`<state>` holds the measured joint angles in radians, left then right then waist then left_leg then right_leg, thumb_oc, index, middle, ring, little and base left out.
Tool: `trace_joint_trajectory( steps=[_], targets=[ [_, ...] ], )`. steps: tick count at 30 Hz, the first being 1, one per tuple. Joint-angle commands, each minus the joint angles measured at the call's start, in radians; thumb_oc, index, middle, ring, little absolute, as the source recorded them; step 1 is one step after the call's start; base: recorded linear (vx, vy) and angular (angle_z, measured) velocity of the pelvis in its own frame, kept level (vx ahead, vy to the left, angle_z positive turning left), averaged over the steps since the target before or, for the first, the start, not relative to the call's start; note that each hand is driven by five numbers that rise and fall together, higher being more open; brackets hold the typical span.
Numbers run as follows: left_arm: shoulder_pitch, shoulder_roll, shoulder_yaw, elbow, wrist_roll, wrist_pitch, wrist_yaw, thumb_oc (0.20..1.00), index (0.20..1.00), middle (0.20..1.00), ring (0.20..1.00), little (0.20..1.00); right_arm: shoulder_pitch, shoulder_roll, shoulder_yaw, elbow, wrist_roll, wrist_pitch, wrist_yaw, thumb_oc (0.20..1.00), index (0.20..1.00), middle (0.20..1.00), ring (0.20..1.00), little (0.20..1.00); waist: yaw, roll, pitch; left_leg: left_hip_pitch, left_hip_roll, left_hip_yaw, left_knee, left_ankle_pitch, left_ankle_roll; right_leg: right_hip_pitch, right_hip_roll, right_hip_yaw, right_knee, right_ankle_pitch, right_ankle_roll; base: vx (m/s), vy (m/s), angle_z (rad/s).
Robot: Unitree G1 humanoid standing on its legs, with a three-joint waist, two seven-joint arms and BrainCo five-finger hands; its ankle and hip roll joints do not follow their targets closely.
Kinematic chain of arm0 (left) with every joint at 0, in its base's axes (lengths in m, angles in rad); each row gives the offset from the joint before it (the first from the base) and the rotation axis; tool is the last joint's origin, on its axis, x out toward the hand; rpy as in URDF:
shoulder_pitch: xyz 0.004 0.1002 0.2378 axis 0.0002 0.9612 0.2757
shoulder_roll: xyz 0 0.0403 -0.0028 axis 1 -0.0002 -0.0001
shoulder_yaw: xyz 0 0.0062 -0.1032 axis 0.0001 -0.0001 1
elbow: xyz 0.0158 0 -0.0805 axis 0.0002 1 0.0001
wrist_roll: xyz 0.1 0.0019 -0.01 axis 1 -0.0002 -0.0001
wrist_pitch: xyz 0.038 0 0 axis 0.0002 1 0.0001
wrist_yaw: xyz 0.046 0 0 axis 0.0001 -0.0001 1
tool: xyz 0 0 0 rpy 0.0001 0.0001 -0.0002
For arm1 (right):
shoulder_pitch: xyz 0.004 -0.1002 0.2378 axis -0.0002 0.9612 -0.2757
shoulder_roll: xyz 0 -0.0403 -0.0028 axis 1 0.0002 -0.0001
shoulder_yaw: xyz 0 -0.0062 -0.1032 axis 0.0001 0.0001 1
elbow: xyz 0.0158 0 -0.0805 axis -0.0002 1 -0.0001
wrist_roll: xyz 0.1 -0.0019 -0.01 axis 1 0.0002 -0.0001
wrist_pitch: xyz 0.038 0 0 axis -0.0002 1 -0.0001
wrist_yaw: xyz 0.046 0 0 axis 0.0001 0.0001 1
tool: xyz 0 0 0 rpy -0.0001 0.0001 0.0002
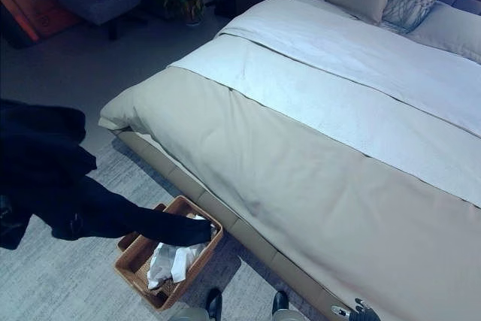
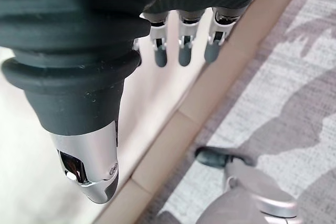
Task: Pick up clothes into the bucket
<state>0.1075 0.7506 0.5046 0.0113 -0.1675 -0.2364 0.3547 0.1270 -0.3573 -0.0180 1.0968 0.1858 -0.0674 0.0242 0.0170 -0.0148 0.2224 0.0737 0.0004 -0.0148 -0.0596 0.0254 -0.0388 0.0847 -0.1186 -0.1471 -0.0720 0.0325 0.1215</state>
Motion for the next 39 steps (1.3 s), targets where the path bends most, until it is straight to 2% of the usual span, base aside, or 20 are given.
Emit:
trace_joint_trajectory(
  steps=[1,5,6,7,8,11,12,18,21,22,24,26,31,32,35,39],
  targets=[
    [-0.074,0.067,0.097,-0.062,0.035,-0.088,0.057,0.200,0.200,0.200,0.200,0.200,-0.033,-0.008,0.061,-0.005,-0.015,-0.037,-0.020,1.000,1.000,1.000,1.000,1.000,-0.003,-0.011,-0.018,-0.074,-0.018,-0.024,0.120,-0.085,-0.008,-0.105,-0.040,-0.005,0.177,-0.059,0.031,0.00,0.000,0.00],
    [-0.058,0.062,0.071,-0.021,0.071,-0.069,0.053,0.200,0.200,0.200,0.200,0.200,-0.041,-0.008,0.069,-0.009,-0.020,-0.040,-0.026,1.000,1.000,1.000,1.000,1.000,-0.005,-0.009,-0.015,-0.077,-0.018,-0.021,0.123,-0.086,-0.008,-0.108,-0.042,-0.003,0.179,-0.059,0.031,0.00,0.000,0.00],
    [-0.051,0.025,0.041,0.007,0.067,-0.065,0.041,0.200,0.200,0.200,0.200,0.200,-0.045,-0.003,0.074,-0.006,-0.024,-0.040,-0.029,1.000,1.000,1.000,1.000,1.000,-0.007,-0.011,-0.011,-0.078,-0.019,-0.020,0.127,-0.086,-0.008,-0.110,-0.042,-0.001,0.180,-0.059,0.030,0.00,0.000,0.00],
    [-0.053,0.024,0.040,0.008,0.068,-0.065,0.041,0.200,0.200,0.200,0.200,0.200,-0.044,-0.004,0.073,-0.005,-0.024,-0.040,-0.029,1.000,1.000,1.000,1.000,1.000,-0.007,-0.010,-0.011,-0.078,-0.019,-0.020,0.127,-0.087,-0.008,-0.110,-0.042,-0.001,0.181,-0.059,0.030,0.00,0.000,0.00],
    [-0.042,-0.020,0.006,0.032,0.079,-0.057,0.028,0.200,0.200,0.200,0.200,0.200,-0.044,-0.002,0.075,-0.013,-0.029,-0.042,-0.032,1.000,1.000,1.000,1.000,1.000,-0.010,-0.013,-0.009,-0.081,-0.019,-0.019,0.127,-0.086,-0.008,-0.113,-0.041,0.001,0.182,-0.061,0.029,0.00,0.000,0.00],
    [-0.042,-0.051,-0.030,0.055,0.086,-0.050,0.015,0.200,0.200,0.200,0.200,0.200,-0.044,-0.005,0.072,-0.019,-0.032,-0.042,-0.037,1.000,1.000,1.000,1.000,1.000,-0.012,-0.015,-0.006,-0.082,-0.018,-0.019,0.127,-0.086,-0.008,-0.116,-0.041,0.002,0.183,-0.061,0.028,-0.01,0.003,0.00],
    [-0.049,-0.084,-0.073,0.079,0.084,-0.040,-0.002,0.200,0.200,0.200,0.200,0.200,-0.044,-0.009,0.069,-0.032,-0.033,-0.044,-0.045,1.000,1.000,1.000,1.000,1.000,-0.016,-0.019,0.003,-0.089,-0.018,-0.019,0.129,-0.084,-0.009,-0.122,-0.041,0.001,0.186,-0.059,0.027,-0.05,0.003,-0.01],
    [-0.073,-0.134,-0.185,0.151,0.094,-0.015,-0.042,0.200,0.200,0.200,0.200,0.200,-0.049,-0.022,0.069,-0.075,-0.031,-0.048,-0.060,1.000,1.000,1.000,1.000,1.000,-0.025,-0.033,0.055,-0.140,-0.018,-0.022,0.157,-0.077,-0.008,-0.176,-0.039,0.010,0.211,-0.049,0.023,-0.08,0.000,0.01],
    [-0.086,-0.131,-0.234,0.206,0.166,0.006,-0.028,0.200,0.200,0.200,0.200,0.200,-0.055,-0.023,0.074,-0.082,-0.032,-0.051,-0.067,1.000,1.000,1.000,1.000,1.000,-0.029,-0.036,0.074,-0.165,-0.019,-0.022,0.172,-0.074,-0.007,-0.203,-0.038,0.015,0.226,-0.047,0.021,-0.08,0.007,0.02],
    [-0.110,-0.142,-0.284,0.323,0.202,0.024,-0.021,0.200,0.200,0.200,0.200,0.200,-0.057,-0.023,0.083,-0.084,-0.034,-0.056,-0.076,1.000,1.000,1.000,1.000,1.000,-0.037,-0.042,0.088,-0.180,-0.019,-0.020,0.180,-0.072,-0.006,-0.221,-0.036,0.021,0.238,-0.046,0.019,-0.07,0.019,0.00],
    [-0.118,-0.141,-0.298,0.322,0.208,0.023,-0.014,0.200,0.200,0.200,0.200,0.200,-0.059,-0.025,0.082,-0.089,-0.034,-0.058,-0.080,1.000,1.000,1.000,1.000,1.000,-0.037,-0.043,0.094,-0.190,-0.019,-0.019,0.187,-0.073,-0.006,-0.231,-0.034,0.025,0.244,-0.047,0.017,-0.04,0.005,-0.02],
    [-0.168,-0.147,-0.352,0.468,0.221,0.035,0.012,0.200,0.200,0.200,0.200,0.200,-0.067,-0.028,0.098,-0.120,-0.028,-0.069,-0.095,1.000,1.000,1.000,1.000,1.000,-0.050,-0.051,0.122,-0.225,-0.017,-0.020,0.217,-0.073,-0.004,-0.270,-0.035,0.038,0.280,-0.052,0.012,-0.08,-0.005,-0.07],
    [-0.255,-0.107,-0.427,0.598,0.251,0.044,0.074,0.200,0.200,0.200,0.200,0.200,-0.084,-0.033,0.123,-0.168,-0.008,-0.097,-0.126,1.000,1.000,1.000,1.000,1.000,-0.065,-0.069,0.174,-0.306,-0.010,-0.016,0.304,-0.085,0.001,-0.346,-0.038,0.058,0.346,-0.064,0.002,-0.11,-0.021,-0.06],
    [-0.294,-0.090,-0.457,0.627,0.237,0.045,0.090,0.200,0.200,0.200,0.200,0.200,-0.096,-0.040,0.140,-0.182,0.004,-0.111,-0.140,1.000,1.000,1.000,1.000,1.000,-0.070,-0.080,0.213,-0.378,-0.004,-0.023,0.385,-0.100,-0.001,-0.399,-0.037,0.062,0.393,-0.071,-0.006,-0.13,-0.038,0.01],
    [-0.335,-0.073,-0.482,0.651,0.230,0.048,0.103,0.200,0.200,0.200,0.200,0.200,-0.109,-0.046,0.154,-0.188,0.016,-0.121,-0.155,1.000,1.000,1.000,1.000,1.000,-0.075,-0.083,0.231,-0.443,-0.004,-0.032,0.440,-0.107,-0.001,-0.452,-0.032,0.066,0.426,-0.079,-0.013,-0.14,-0.044,0.06],
    [-0.425,-0.017,-0.514,0.679,0.192,0.052,0.134,0.200,0.200,0.200,0.200,0.200,-0.127,-0.067,0.177,-0.223,0.025,-0.137,-0.186,1.000,1.000,1.000,1.000,1.000,-0.088,-0.098,0.283,-0.611,-0.003,-0.054,0.557,-0.116,-0.001,-0.601,-0.032,0.063,0.532,-0.093,-0.026,-0.14,-0.017,0.07]
  ],
)
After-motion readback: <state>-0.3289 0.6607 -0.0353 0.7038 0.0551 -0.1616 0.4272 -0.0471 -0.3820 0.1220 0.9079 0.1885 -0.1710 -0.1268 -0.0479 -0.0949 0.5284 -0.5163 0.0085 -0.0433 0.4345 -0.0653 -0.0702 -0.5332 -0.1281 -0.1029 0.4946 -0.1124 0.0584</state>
